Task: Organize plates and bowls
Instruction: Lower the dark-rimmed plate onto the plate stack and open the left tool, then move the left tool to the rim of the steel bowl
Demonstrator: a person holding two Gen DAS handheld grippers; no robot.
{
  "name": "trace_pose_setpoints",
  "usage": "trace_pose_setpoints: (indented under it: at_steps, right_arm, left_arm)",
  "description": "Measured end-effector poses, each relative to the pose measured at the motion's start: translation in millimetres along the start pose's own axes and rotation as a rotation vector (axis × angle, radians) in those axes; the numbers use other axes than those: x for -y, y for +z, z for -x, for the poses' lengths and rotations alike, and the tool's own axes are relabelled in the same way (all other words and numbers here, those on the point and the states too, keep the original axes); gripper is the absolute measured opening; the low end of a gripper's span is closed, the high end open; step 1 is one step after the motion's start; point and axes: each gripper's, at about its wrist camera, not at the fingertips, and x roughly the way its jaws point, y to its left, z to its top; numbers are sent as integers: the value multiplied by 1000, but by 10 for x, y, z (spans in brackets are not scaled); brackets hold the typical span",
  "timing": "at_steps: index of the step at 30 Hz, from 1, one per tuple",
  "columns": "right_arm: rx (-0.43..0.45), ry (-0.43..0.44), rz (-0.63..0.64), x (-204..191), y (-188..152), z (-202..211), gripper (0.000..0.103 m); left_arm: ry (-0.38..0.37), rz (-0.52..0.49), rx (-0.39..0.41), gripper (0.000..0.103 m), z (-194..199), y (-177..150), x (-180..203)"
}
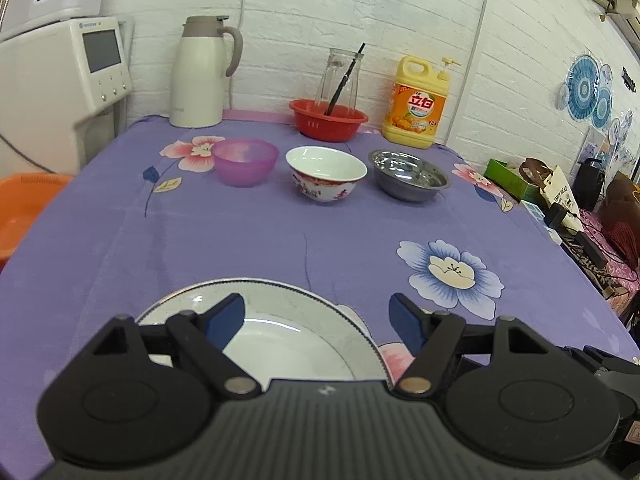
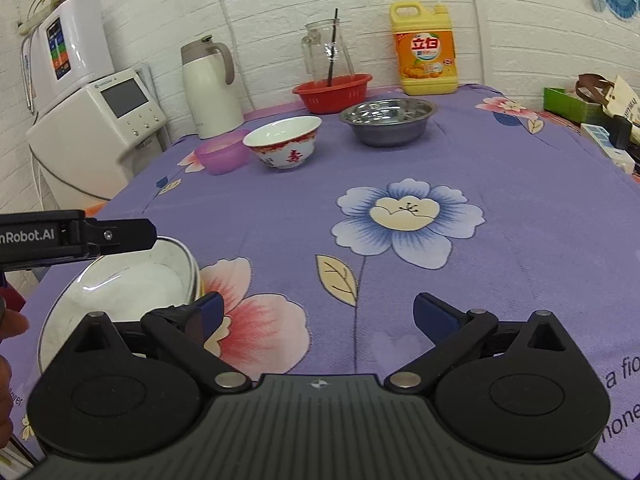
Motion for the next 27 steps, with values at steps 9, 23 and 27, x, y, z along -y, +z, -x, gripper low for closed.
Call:
trace_pose_setpoints:
  at_steps: [9,23,27]
  right_arm:
    - [-1,-68,-15,369,180,-64,103]
    - [-37,-149,53,806,1598,-1245,103]
    - [-91,-201,38,923,1942,-1828,103]
  left_arm:
    - [-10,-8,-52,72,-276,51,136]
    - [-41,-17,-81,72,-669,244,-29]
    - [-60,13,-90,72,-622,351,-132]
